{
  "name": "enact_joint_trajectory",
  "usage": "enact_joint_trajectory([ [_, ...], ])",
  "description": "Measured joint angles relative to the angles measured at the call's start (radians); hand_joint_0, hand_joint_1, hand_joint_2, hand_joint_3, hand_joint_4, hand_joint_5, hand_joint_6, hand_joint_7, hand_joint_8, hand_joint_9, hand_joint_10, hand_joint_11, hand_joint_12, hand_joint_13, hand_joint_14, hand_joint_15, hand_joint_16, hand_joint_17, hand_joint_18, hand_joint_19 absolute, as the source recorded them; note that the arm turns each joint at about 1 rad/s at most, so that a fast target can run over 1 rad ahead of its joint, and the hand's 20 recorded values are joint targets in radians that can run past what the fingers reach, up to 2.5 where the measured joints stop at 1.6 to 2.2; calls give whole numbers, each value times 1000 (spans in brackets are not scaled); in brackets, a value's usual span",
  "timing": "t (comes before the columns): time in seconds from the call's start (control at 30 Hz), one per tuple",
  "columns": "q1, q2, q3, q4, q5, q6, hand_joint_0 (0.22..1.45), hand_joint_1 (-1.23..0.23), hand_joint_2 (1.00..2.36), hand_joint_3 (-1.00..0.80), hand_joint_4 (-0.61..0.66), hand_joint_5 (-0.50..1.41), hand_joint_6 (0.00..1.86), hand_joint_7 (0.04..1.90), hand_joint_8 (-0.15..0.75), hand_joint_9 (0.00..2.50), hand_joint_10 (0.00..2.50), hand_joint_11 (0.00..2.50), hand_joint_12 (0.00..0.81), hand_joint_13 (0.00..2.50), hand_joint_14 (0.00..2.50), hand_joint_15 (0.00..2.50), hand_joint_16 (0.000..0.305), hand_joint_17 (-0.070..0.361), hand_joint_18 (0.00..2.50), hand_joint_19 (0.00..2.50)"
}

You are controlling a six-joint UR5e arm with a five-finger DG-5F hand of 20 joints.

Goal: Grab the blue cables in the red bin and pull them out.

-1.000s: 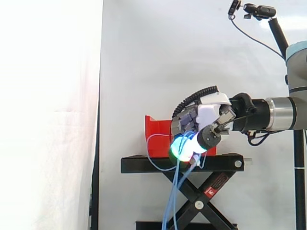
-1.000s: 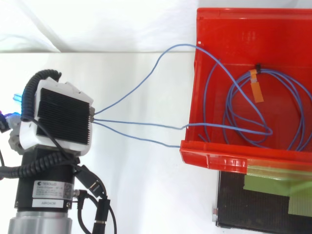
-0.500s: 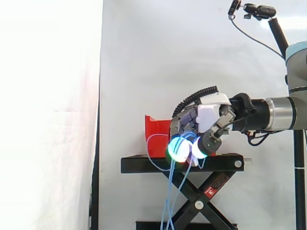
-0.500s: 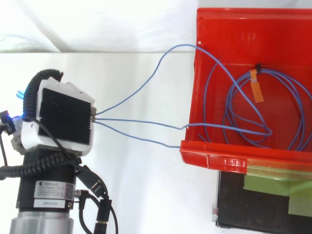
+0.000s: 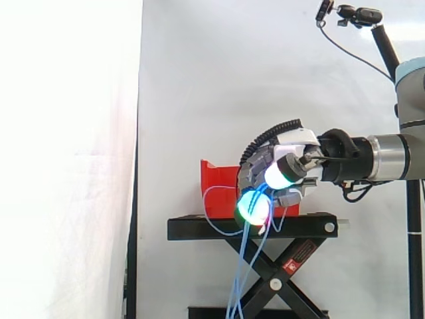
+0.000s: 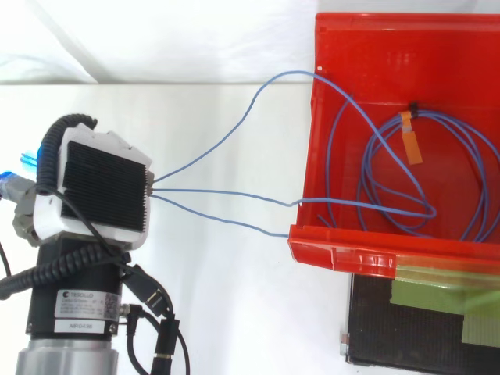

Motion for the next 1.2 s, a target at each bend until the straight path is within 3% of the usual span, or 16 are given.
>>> enact_joint_trajectory([
  [0.6,-2,0,-1,0,0,0,534,-823,1000,-1000,467,864,504,555,506,1081,275,1486,499,1015,2500,466,81,182,1217,326],
  [0.93,-1,0,-1,0,-2,0,523,-848,1000,-1000,451,923,501,572,500,1149,226,1502,492,1044,2500,464,83,186,1251,330],
  [1.2,-1,0,-1,-1,-28,0,522,-847,1000,-1000,439,963,464,599,494,1183,201,1518,494,1060,2500,500,81,182,1276,357],
])
